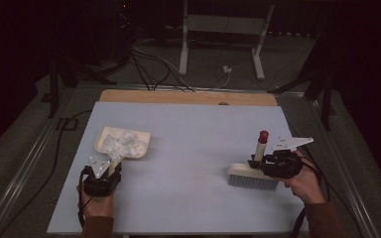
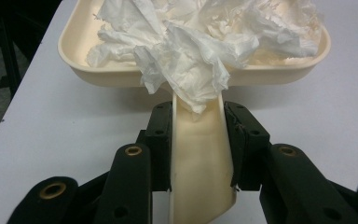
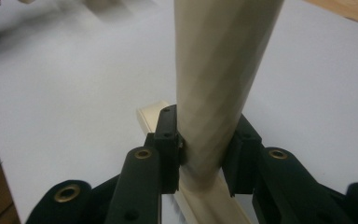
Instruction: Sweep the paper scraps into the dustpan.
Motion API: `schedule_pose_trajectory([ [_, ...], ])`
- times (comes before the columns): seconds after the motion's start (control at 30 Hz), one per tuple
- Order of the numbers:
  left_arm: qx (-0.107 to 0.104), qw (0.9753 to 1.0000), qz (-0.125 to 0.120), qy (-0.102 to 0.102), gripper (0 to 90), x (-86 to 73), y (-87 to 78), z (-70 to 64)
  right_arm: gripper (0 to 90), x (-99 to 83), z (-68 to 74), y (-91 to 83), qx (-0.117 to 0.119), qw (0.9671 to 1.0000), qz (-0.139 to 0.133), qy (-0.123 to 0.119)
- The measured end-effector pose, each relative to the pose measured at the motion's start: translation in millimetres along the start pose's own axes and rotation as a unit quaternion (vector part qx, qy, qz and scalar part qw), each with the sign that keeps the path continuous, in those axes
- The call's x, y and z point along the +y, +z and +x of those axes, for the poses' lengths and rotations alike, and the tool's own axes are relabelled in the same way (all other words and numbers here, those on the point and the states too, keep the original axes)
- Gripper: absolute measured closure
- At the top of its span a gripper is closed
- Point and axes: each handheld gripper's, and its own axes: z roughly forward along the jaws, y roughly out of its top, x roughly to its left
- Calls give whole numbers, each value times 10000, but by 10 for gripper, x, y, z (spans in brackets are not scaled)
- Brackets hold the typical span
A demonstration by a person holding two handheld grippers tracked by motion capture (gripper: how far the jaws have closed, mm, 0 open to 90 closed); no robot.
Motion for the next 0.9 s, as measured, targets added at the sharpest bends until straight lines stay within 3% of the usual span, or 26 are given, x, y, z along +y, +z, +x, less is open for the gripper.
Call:
schedule_pose_trajectory([
  [0.37, 15, 10000, -8, 0, 663, -14, -29, -6, 703, -21, -40, -109, 379, 9992, -11, 83],
  [0.7, 49, 10000, -32, -7, 663, -9, -44, -15, 703, -43, -60, -58, 434, 9988, 210, 59],
  [0.9, 50, 10000, -40, -11, 663, -18, -42, -30, 703, -52, -153, 28, 428, 9987, 212, 191],
])
